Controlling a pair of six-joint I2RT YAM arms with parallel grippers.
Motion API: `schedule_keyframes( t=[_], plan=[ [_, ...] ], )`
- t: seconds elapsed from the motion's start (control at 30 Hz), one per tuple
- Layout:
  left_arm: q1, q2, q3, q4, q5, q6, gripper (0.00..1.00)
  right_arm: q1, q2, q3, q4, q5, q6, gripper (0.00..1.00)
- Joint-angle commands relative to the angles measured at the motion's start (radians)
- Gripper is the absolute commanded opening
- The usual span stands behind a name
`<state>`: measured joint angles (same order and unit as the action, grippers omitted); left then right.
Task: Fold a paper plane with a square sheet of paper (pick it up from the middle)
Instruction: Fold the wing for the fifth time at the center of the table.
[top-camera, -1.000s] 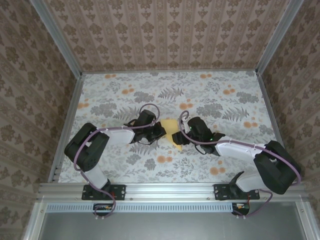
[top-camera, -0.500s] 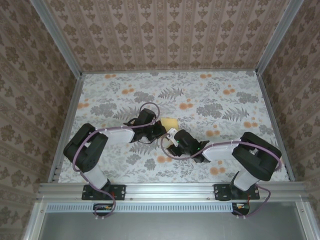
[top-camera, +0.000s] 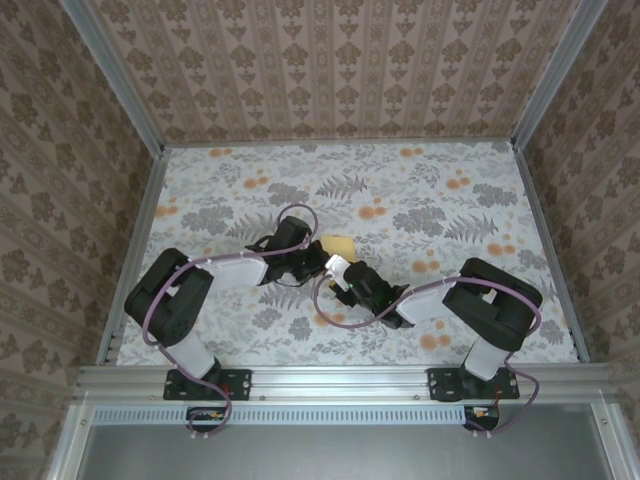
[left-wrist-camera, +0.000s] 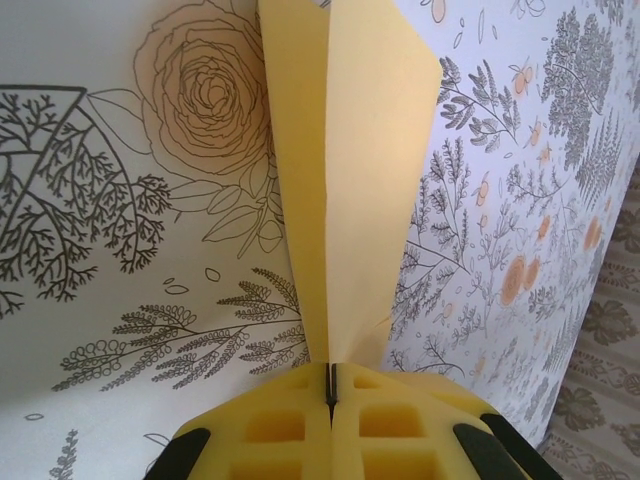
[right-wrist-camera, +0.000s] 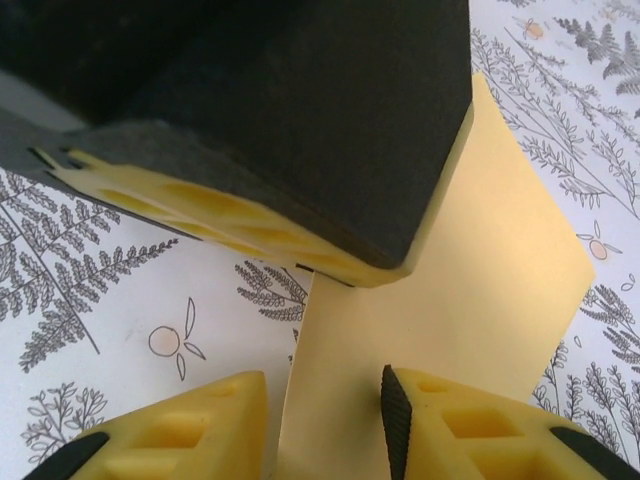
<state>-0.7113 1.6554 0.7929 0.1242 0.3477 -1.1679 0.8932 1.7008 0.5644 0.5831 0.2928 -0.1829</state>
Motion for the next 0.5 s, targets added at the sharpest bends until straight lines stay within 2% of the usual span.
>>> schedule_keyframes(
  t=[0.0, 0.23, 0.47],
  plan=[
    [0.003, -0.034, 0.022, -0.027, 0.016, -0.006, 0.04, 0.005, 0.022, -0.001, 0.049, 0.030, -0.026, 0.35],
    [0.024, -0.062, -0.001, -0.030, 0.015, -0.015, 0.05, 0.005, 0.027, 0.000, 0.051, 0.028, -0.022, 0.24],
    [0.079, -0.113, -0.005, -0.074, 0.049, 0.032, 0.17, 0.006, 0.023, 0.000, 0.045, 0.006, -0.014, 0.10]
  ],
)
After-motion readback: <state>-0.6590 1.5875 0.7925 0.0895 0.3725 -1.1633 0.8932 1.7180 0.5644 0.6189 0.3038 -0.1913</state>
